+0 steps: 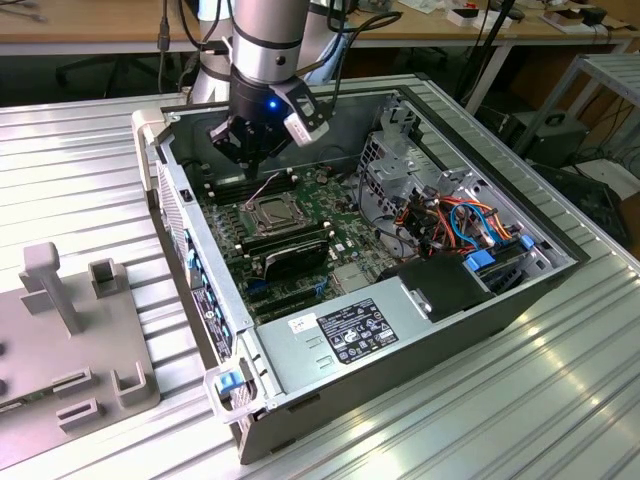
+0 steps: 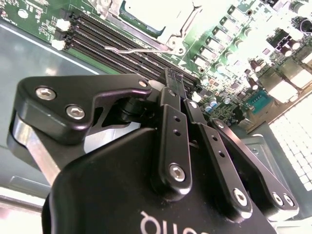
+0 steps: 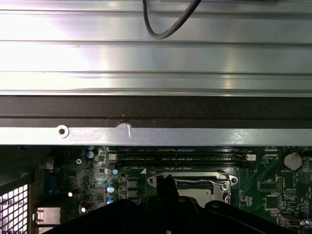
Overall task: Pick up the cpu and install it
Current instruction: 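Install the first cpu locking lever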
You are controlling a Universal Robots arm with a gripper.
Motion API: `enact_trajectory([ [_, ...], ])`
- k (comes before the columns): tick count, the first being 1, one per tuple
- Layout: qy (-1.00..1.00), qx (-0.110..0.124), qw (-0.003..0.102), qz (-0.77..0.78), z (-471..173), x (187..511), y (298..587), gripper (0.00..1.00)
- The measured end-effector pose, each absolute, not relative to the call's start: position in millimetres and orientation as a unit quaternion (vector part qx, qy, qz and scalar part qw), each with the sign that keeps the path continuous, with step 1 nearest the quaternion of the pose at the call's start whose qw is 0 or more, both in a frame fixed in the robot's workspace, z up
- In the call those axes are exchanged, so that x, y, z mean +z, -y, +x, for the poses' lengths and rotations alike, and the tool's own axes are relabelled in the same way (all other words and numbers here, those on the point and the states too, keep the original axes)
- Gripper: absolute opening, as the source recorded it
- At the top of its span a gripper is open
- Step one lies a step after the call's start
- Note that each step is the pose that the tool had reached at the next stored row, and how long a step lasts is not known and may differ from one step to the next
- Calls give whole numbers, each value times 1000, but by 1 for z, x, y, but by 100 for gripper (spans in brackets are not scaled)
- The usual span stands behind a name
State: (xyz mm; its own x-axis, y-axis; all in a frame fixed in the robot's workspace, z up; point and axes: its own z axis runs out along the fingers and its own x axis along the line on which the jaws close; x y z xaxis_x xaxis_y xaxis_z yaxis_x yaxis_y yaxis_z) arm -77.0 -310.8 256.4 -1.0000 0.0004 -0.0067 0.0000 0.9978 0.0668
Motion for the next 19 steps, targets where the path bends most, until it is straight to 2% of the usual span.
enact_trajectory([
  [19, -999, 33, 3, 0, -56, 245, 311, 11],
])
